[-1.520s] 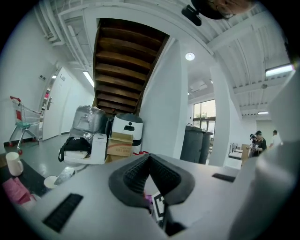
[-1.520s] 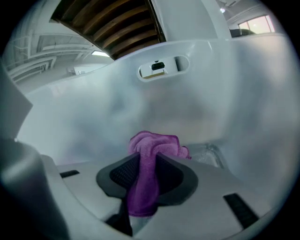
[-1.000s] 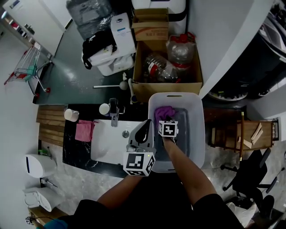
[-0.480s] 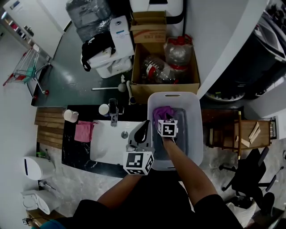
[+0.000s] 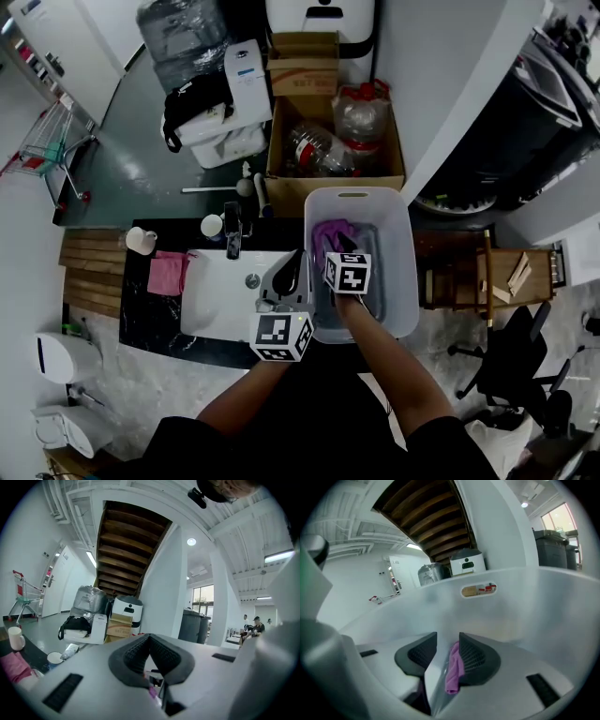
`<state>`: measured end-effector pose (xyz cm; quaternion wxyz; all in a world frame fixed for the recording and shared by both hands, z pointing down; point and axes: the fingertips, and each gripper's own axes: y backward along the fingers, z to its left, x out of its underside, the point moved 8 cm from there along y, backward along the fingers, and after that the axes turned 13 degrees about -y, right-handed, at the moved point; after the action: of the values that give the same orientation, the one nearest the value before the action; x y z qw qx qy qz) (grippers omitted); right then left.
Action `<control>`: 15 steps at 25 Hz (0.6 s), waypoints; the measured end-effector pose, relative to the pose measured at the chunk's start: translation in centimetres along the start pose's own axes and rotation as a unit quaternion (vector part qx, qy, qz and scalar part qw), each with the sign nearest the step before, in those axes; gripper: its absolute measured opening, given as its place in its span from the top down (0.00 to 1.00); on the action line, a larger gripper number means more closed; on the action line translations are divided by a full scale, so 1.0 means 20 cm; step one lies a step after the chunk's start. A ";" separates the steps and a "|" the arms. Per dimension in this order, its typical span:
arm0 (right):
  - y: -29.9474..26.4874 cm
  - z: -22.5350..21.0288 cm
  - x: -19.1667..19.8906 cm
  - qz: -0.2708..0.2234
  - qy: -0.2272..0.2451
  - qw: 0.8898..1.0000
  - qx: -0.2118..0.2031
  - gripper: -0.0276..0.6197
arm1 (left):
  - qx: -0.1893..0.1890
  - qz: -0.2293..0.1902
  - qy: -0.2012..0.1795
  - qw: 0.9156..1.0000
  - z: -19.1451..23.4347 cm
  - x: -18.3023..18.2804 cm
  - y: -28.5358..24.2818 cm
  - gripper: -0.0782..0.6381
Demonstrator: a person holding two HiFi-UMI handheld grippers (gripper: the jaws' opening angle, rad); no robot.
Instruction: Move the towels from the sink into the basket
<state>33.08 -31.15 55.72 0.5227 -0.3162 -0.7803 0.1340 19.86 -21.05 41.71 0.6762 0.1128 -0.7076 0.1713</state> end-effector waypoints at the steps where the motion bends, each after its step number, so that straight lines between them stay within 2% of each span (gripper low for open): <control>1: 0.03 0.03 -0.01 -0.011 0.006 1.000 -0.008 0.71 | 0.000 -0.002 0.001 1.000 0.00 0.00 0.02 0.88; 5: 0.17 0.10 -0.05 -0.044 0.024 0.998 -0.026 0.77 | 0.001 -0.008 0.005 1.000 0.02 0.00 0.09 0.88; 15: 0.47 0.27 -0.06 -0.100 0.038 0.994 -0.029 0.91 | 0.024 -0.024 0.005 0.999 0.04 -0.01 0.23 0.88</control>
<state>31.91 -24.08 47.43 0.5532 -0.2563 -0.7913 0.0464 17.35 -17.12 40.99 0.6810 0.1450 -0.6968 0.1722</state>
